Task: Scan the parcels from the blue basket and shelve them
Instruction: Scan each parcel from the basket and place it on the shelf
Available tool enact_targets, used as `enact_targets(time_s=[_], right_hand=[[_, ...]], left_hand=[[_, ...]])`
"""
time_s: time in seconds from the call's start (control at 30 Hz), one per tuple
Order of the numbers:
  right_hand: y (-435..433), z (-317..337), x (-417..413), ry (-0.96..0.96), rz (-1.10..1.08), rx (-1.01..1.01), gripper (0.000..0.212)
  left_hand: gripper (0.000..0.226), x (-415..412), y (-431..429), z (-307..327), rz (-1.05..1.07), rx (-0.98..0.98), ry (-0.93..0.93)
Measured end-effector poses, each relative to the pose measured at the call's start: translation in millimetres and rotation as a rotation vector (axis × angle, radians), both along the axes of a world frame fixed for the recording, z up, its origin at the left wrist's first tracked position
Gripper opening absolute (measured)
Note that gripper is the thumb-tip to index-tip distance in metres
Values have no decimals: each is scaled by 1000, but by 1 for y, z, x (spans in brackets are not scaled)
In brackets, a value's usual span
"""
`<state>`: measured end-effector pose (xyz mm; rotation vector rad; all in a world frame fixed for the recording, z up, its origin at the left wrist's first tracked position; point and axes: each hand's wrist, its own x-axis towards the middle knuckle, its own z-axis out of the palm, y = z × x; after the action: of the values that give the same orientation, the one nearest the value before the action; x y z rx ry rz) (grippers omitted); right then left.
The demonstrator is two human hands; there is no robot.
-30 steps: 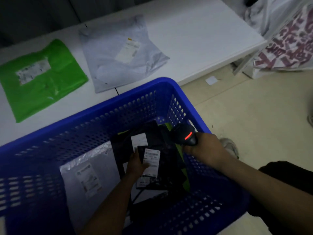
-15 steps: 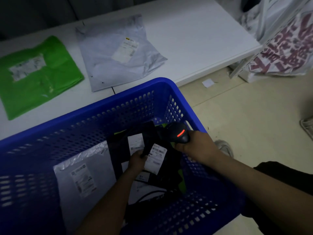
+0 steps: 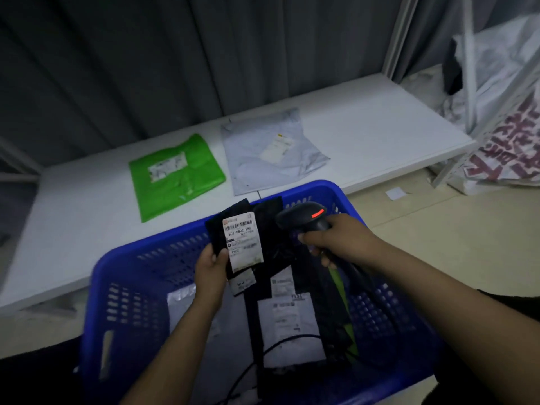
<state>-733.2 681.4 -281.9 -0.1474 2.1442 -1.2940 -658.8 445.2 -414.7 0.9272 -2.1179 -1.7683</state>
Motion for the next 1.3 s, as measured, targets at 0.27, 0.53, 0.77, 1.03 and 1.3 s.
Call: enact_targets(time_s=[0.27,0.53,0.77,1.03,1.3], right_hand=[[-11,24,33,40,72,-101,19],[-23,31,37,14,139,-119,24],[-42,30,28,-16,178,-144,24],[-73,26,6,-12,175,-149,25],[-111,23,-59,46,62,-188,24]], left_hand=[[18,28,-22,43,119,-16,46],[20,47,-32,48,173,-26,43],[17,42,-41,51,210,-65,27],[18,23,-62,55,222,-128,23],[14,-58,-126,73,265,-226,79]])
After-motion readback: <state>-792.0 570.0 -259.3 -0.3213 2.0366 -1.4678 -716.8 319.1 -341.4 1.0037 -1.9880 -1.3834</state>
